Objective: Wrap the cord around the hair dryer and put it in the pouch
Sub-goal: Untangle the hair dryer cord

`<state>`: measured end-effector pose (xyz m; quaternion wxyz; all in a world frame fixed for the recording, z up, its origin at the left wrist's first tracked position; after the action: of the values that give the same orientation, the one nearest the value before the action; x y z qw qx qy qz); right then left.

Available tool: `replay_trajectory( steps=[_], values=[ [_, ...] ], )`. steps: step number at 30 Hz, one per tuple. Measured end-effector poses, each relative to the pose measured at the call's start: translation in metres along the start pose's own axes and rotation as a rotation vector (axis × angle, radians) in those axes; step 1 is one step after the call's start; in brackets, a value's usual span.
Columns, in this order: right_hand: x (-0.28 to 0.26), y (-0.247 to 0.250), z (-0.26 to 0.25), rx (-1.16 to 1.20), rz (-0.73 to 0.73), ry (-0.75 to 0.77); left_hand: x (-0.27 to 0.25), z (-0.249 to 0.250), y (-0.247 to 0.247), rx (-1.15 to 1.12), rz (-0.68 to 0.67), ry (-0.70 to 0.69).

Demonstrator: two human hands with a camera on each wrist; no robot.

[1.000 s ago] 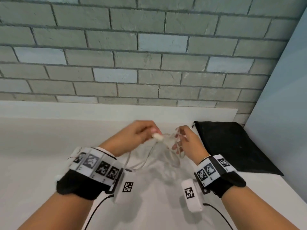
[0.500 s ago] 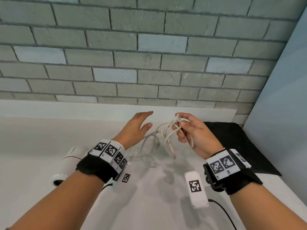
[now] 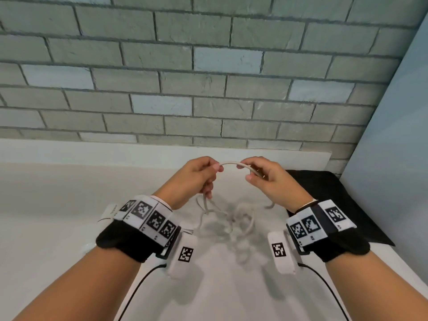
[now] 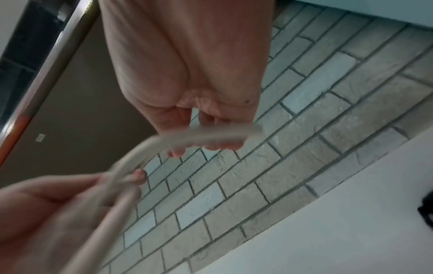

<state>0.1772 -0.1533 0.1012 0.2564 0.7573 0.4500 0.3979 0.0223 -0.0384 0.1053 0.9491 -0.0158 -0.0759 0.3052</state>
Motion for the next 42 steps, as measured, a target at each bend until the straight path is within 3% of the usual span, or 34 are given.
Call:
replay_trajectory(
  steps=[2,7,9,11,15,19,22,24,27,28,30,32,36,38,42],
  values=[
    [0.001,0.005,0.006,-0.075,0.052,-0.043,0.0,0.005,0.0,-0.063,-0.004,0.081],
    [0.004,0.024,0.014,-0.049,0.248,-0.096,0.007,0.001,0.016,0.749,0.149,-0.059],
    [0.003,0.026,0.011,-0.026,0.321,-0.072,0.01,-0.006,0.022,0.841,0.244,-0.065],
    [0.002,0.025,0.008,-0.008,0.356,-0.054,0.01,-0.012,0.026,0.712,0.251,0.041],
    [0.0,0.017,0.013,-0.015,0.26,-0.06,0.006,-0.006,0.021,0.129,0.195,0.16],
    [-0.002,0.014,0.023,-0.312,0.202,-0.109,0.009,0.014,0.022,-0.463,0.14,0.283],
    [-0.003,0.01,0.03,-0.532,0.141,-0.186,0.009,0.026,0.02,-0.702,0.093,0.382],
    [-0.006,0.006,0.03,-0.536,0.166,-0.207,0.01,0.03,0.019,-0.754,0.1,0.362],
    [-0.009,-0.002,0.01,-0.475,0.254,0.022,0.011,0.031,0.012,-0.826,0.118,0.32],
    [-0.009,-0.006,0.001,-0.413,0.218,0.121,0.011,0.031,0.009,-0.856,0.113,0.315],
    [-0.013,-0.02,-0.016,-0.268,-0.018,0.233,0.011,0.033,0.002,-0.927,0.098,0.303],
    [-0.016,-0.037,-0.027,-0.188,-0.249,0.201,0.012,0.036,-0.003,-0.996,0.094,0.271],
    [-0.018,-0.056,-0.033,0.096,-0.323,0.112,0.014,0.04,-0.005,-1.091,0.134,0.138],
    [-0.014,-0.051,-0.033,0.255,-0.292,0.029,0.015,0.036,0.002,-0.985,0.124,0.072],
    [-0.003,-0.016,-0.029,0.337,-0.048,-0.021,0.014,0.011,0.017,-0.52,0.124,0.037]
  ],
)
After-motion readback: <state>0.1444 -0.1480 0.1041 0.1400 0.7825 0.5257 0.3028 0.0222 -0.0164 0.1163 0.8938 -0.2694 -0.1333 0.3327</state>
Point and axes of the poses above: each hand's wrist, its own x-axis towards the middle knuckle, its own y-axis out of the back of the hand, z = x × y, the point moved 1 cm from there along x, towards the middle knuckle, and after that the axes turned 15 degrees about -x, right-handed, at the moved point
